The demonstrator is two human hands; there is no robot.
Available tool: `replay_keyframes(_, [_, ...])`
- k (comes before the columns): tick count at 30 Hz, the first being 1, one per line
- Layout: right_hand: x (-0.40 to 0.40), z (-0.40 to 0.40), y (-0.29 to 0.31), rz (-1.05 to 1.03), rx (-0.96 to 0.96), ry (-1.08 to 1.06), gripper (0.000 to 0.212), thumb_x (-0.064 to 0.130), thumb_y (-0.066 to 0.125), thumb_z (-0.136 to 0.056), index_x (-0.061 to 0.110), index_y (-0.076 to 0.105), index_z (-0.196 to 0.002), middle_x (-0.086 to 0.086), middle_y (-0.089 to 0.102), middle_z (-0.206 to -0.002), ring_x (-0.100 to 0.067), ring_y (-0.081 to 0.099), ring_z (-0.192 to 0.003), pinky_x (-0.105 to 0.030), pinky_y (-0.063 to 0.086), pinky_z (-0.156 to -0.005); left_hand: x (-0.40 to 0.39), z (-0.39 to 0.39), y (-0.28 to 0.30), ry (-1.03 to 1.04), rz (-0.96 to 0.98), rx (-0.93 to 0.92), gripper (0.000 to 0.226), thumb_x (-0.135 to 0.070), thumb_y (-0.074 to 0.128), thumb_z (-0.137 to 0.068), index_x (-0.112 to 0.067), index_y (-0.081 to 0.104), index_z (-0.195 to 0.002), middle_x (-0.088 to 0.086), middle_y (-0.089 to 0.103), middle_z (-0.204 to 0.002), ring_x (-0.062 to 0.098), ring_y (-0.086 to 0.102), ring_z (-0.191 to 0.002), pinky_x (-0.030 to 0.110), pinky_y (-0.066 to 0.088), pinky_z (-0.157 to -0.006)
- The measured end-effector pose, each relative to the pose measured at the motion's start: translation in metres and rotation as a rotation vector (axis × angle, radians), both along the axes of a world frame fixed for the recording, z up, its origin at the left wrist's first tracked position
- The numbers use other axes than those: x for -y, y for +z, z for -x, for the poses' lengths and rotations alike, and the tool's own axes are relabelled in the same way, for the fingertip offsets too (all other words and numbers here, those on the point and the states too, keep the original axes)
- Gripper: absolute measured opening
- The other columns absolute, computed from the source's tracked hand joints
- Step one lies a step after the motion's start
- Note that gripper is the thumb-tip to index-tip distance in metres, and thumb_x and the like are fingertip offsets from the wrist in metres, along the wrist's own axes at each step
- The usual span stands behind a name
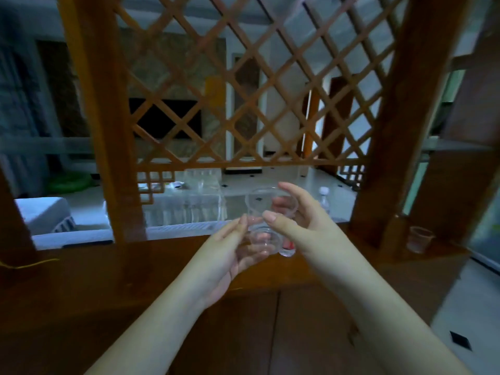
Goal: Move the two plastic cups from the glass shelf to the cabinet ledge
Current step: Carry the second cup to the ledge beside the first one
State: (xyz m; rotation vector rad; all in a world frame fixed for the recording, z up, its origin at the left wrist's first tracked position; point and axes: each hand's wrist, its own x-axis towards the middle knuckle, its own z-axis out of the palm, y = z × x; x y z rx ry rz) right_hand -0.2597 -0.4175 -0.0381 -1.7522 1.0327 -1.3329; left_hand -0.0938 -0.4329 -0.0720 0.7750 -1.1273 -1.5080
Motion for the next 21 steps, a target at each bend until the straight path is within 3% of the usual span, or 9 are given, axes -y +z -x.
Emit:
replay_keyframes(4, [-0.019,0.069,-0.015,0.005,0.081,-0.093,0.074,0.052,0.072,-0.071,0.041,0.04,-0.137,0.012,0.054,-0.128,0.003,0.052,-0.118,-0.026,0.045,-0.098,-0.008,0.081,-0.004,-0.11,0.005,0.062,0.033,-0.036,0.052,-0.1,-0.015,0.068,-0.119,0.015,0.074,-0.109,0.027,0.072,-0.096,0.031,0.059,-0.08])
replay_keyframes(8, [-0.039,0.139,-0.027,-0.013,0.155,-0.146,0.081,0.061,0.075,-0.066,0.044,0.039,-0.136,0.018,0.058,-0.124,0.004,0.056,-0.113,-0.012,0.049,-0.082,-0.014,0.152,-0.011,-0.184,-0.005,0.083,0.033,-0.036,0.05,-0.1,-0.016,0.07,-0.118,0.019,0.071,-0.114,0.03,0.07,-0.096,0.032,0.059,-0.081])
replay_keyframes(14, [-0.057,0.223,-0.044,-0.053,0.157,-0.222,0.073,0.048,0.075,-0.075,0.038,0.039,-0.138,0.025,0.061,-0.117,0.009,0.057,-0.107,-0.005,0.046,-0.072,-0.022,0.236,-0.027,-0.249,-0.031,0.1,0.033,-0.04,0.049,-0.1,-0.022,0.074,-0.108,0.013,0.074,-0.113,0.029,0.07,-0.105,0.038,0.057,-0.087])
replay_keyframes(21, [-0.06,0.278,-0.052,-0.045,0.177,-0.314,0.068,0.046,0.077,-0.076,0.037,0.043,-0.134,0.017,0.06,-0.123,0.006,0.058,-0.109,-0.008,0.048,-0.074,-0.013,0.297,-0.029,-0.332,-0.075,0.081,0.034,-0.037,0.048,-0.101,-0.017,0.075,-0.106,0.015,0.075,-0.11,0.03,0.072,-0.101,0.03,0.059,-0.075])
